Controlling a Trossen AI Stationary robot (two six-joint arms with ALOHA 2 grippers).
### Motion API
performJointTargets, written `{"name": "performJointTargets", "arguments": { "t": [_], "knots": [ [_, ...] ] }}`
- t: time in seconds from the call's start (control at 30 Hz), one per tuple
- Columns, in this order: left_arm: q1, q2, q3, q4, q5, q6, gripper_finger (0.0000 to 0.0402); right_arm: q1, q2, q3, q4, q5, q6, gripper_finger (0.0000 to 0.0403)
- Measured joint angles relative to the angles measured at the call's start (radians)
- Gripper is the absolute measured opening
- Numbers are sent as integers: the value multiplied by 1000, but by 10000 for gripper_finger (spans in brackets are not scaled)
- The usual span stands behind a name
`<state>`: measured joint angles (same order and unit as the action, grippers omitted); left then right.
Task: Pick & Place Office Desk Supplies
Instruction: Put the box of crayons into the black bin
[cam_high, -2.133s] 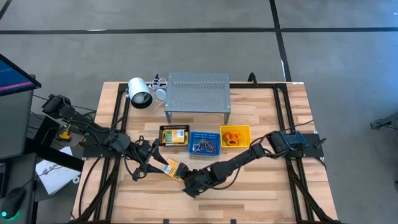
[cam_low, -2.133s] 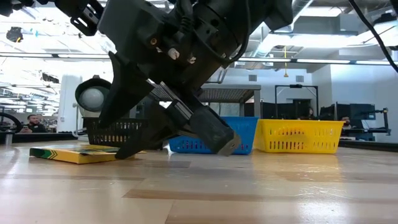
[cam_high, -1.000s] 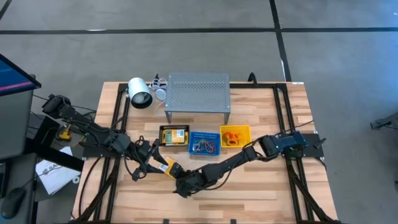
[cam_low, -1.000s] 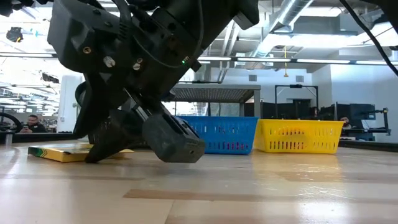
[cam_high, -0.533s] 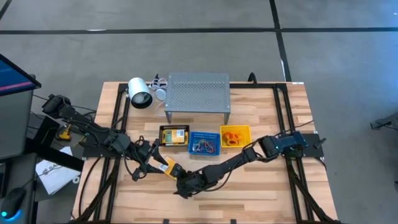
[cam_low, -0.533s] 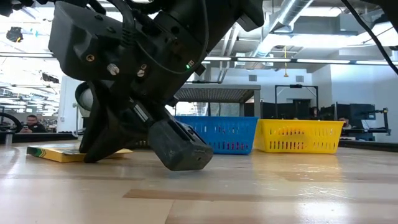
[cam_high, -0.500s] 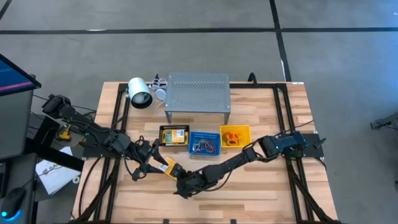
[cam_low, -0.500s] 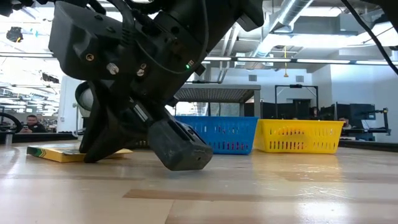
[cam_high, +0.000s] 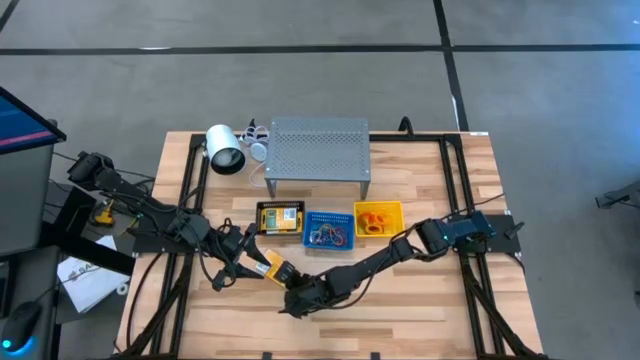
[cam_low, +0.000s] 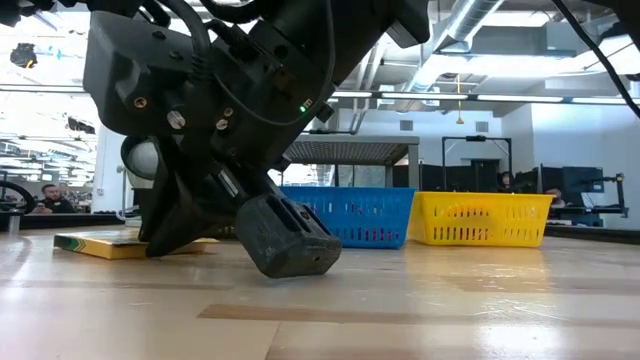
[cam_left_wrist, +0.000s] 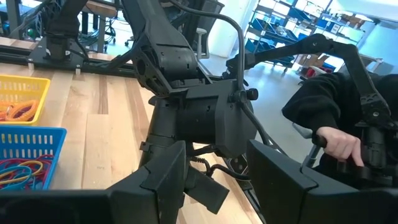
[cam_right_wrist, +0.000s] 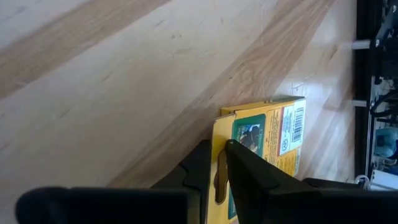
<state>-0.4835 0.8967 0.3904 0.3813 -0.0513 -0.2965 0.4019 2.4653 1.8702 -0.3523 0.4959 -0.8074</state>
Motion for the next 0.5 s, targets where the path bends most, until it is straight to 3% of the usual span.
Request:
{"name": "performJointTargets", "arguments": {
  "t": [0.5],
  "knots": [
    [0,0,0,0,0,0,168,0,0,0,-7,5,39,5]
  ]
}}
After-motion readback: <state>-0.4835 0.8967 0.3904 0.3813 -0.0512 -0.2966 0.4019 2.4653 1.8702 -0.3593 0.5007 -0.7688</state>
